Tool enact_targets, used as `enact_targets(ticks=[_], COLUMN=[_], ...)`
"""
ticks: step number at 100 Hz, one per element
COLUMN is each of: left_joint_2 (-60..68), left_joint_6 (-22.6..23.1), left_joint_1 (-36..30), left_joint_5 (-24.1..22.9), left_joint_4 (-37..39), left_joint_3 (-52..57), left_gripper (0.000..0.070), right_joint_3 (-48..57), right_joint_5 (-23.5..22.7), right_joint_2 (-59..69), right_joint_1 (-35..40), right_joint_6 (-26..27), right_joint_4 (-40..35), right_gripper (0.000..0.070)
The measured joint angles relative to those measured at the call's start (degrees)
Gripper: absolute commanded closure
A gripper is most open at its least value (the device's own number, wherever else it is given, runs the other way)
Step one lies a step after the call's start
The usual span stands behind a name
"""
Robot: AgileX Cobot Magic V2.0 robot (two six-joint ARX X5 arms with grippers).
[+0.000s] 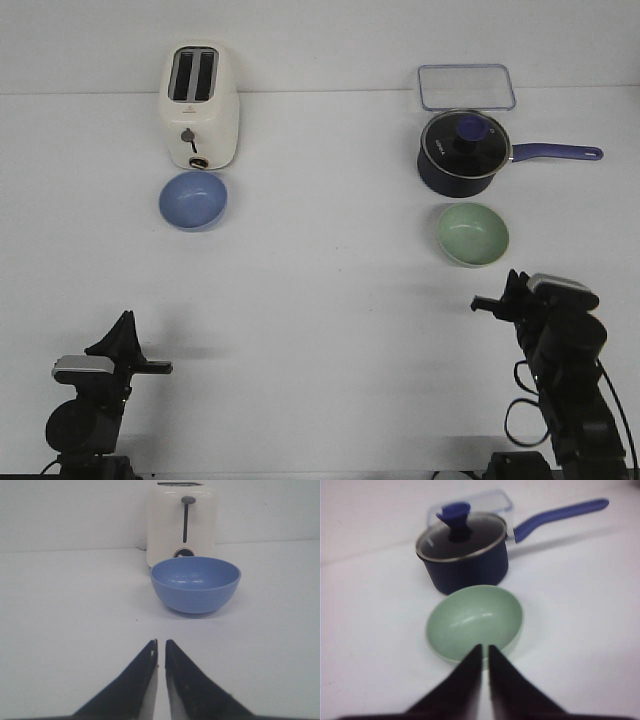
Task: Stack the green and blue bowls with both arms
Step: 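Reach the right gripper forward and grasp the rim of the green bowl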
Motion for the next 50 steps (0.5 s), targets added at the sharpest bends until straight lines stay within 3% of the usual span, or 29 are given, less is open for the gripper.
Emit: enact_targets(ticks=[10, 50], left_joint_2=[0.00, 0.00], left_joint_6=[0.00, 0.00], left_joint_1=[0.00, 0.00], left_joint_5=[0.00, 0.00], left_joint_4=[0.00, 0.00], left_joint_3=[0.00, 0.00], left_gripper=[0.0686, 0.0685], right_joint_3=[6.49, 26.36], right_joint_5=[-0.13, -3.91], right_joint_2=[10.03, 43.87], right_joint_1=[-1.03, -7.34], right_joint_6=[-0.59, -4.26], right_joint_4=[-2.12, -4.31], right_gripper=[0.0207, 0.0207])
